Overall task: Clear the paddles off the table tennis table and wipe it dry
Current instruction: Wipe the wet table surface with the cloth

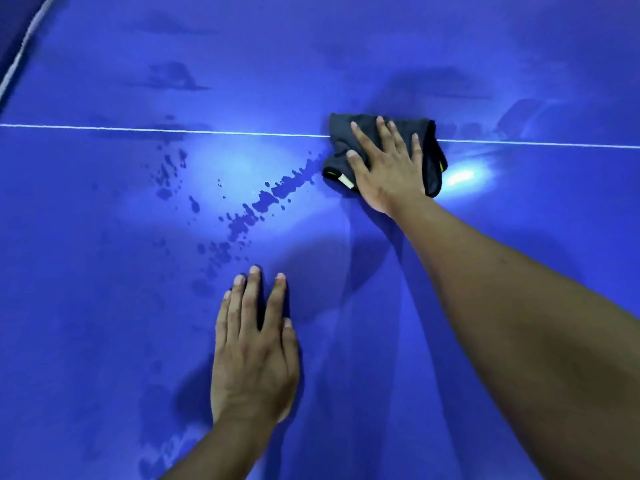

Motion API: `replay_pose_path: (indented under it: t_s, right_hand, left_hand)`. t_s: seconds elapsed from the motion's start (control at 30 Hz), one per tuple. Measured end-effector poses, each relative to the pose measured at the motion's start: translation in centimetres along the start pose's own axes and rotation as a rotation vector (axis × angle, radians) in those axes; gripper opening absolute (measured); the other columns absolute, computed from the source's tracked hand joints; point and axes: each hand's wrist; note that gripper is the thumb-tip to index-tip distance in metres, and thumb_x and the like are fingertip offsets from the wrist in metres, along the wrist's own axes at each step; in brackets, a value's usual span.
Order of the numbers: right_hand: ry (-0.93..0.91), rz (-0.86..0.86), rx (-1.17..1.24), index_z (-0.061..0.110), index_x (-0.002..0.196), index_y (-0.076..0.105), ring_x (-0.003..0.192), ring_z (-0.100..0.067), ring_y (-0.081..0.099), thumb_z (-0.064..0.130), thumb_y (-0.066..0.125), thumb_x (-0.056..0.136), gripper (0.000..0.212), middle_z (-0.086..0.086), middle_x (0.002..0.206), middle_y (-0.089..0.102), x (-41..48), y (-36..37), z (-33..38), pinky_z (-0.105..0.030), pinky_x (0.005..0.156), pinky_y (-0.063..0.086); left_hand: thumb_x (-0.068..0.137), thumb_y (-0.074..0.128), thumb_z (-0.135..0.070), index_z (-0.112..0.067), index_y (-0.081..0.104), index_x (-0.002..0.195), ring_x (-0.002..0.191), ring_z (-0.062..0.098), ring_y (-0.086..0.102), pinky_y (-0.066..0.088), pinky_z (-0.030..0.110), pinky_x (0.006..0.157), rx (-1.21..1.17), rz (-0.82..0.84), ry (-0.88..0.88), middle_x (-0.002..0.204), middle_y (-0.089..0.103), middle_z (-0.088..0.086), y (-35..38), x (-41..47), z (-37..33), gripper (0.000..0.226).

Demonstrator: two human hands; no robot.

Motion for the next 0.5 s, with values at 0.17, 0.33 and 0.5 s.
replay_pose_path:
  t_s: [0.17, 0.33, 0.5]
  right_hand:
    - [-0.023, -0.021, -0.021, 0.046, 0.161, 0.011, 0.159, -0.016, -0.003, 0.058, 0.02, 0.105, 0.057, 0.001, 0.173, 0.003, -4.5, 1.2, 2.5, -0.051, 0.126, -0.008]
    - [-0.049, -0.028, -0.016, 0.045, 0.162, 0.011, 0.158, -0.015, -0.003, 0.057, 0.02, 0.106, 0.057, 0.001, 0.173, 0.003, -10.8, 2.1, 4.2, -0.05, 0.126, -0.008]
    - [-0.044, -0.017, -0.022, 0.045, 0.162, 0.009, 0.158, -0.014, -0.004, 0.057, 0.018, 0.106, 0.058, 0.002, 0.173, 0.002, -18.0, 2.9, 5.7, -0.05, 0.126, -0.009]
  left_hand:
    - [0.101, 0.022, -0.034, -0.018, 0.031, 0.159, 0.155, 0.03, 0.017, 0.011, 0.042, 0.126, 0.016, 0.005, 0.007, 0.168, 0.021, 0.012, 0.3, -0.1, 0.0, 0.06]
    - [0.103, 0.02, -0.034, -0.017, 0.034, 0.157, 0.154, 0.032, 0.021, 0.014, 0.043, 0.126, -0.057, -0.041, 0.022, 0.165, 0.026, 0.015, 0.4, -0.4, 0.2, 0.059]
    - [0.102, 0.025, -0.031, -0.006, 0.043, 0.15, 0.149, 0.033, 0.031, 0.018, 0.044, 0.126, -0.287, -0.098, 0.034, 0.159, 0.036, 0.018, 0.2, -0.4, 0.9, 0.057]
Point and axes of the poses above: each hand's wrist, its own x-axis towards the middle knuckle, its own y-axis out of the palm, z = x × y
